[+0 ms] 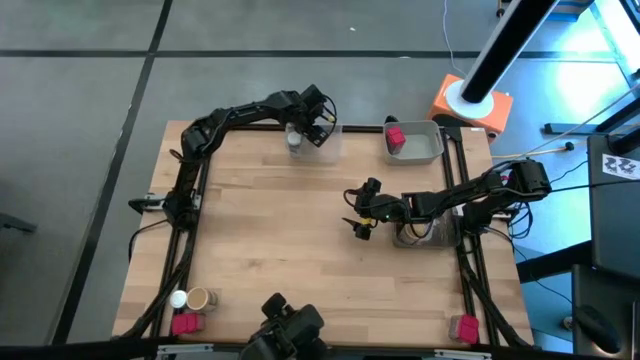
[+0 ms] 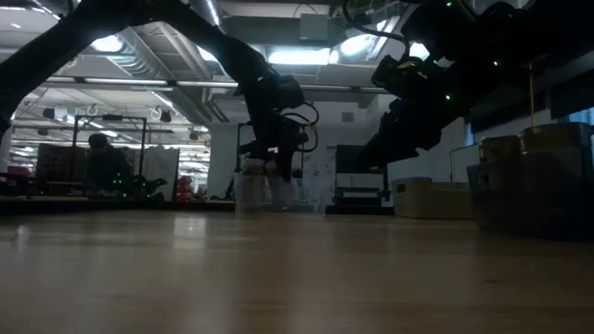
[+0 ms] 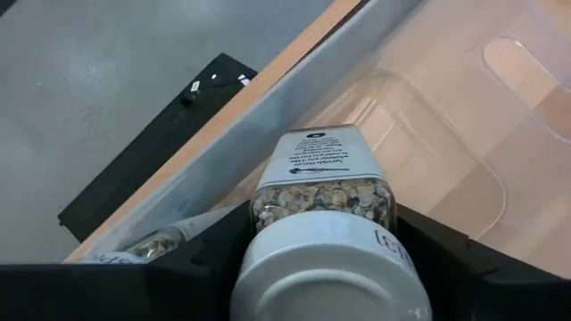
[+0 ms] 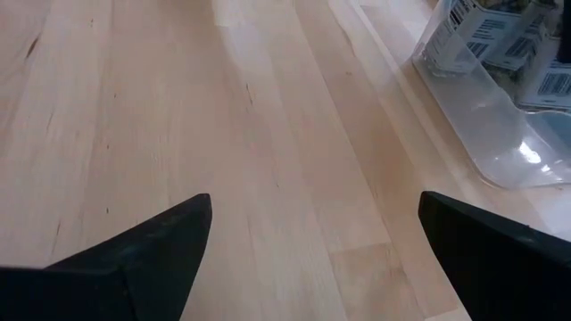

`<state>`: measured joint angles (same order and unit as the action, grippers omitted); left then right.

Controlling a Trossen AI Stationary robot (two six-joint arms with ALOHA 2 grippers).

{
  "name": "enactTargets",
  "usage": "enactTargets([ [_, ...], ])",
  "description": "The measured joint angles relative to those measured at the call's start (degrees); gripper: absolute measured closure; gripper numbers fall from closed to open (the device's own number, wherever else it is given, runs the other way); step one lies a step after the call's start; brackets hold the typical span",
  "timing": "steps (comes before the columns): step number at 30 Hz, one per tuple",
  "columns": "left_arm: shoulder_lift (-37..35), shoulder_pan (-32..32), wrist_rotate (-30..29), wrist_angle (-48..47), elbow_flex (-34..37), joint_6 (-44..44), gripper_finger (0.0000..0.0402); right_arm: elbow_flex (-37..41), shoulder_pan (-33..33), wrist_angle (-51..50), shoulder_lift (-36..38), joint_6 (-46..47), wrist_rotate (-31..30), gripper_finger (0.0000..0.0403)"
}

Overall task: Sort spices by type
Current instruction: Put the top white seasoning bottle into the transparent bin, then put the white seasoning bottle into the transparent bin

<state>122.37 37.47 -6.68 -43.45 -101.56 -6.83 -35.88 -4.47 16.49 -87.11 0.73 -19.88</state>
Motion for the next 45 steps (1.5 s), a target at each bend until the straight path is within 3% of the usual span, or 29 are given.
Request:
enactTargets([
  [14, -0.6, -0.7, -2.1, -3.7, -1.3, 1.4, 0.0145, 0.0, 0.0, 0.0, 0.0, 0.0, 0.0, 0.0004],
  [24, -10.7, -6.3, -3.1, -16.8, -5.5, 2.6, 0.0152, 0.0, 0.0, -0.1, 0.0, 0.0, 0.0, 0.0004],
  [31, -19.9, -17.1, -3.0, -26.7, -5.6, 1.0, 0.0156, 0.0, 0.0, -0.2, 0.0, 0.0, 0.0, 0.0004],
  [38, -24.9, -31.8, -5.8, -35.0, -5.6, -10.7, 0.0155, 0.0, 0.0, -1.4, 0.0, 0.3, 0.8, 0.0004],
  [45, -25.6, -49.1, -9.8, -42.1, -5.5, -24.5, 0.0155, 0.0, 0.0, -1.5, 0.0, 0.4, 6.4, 0.0004],
])
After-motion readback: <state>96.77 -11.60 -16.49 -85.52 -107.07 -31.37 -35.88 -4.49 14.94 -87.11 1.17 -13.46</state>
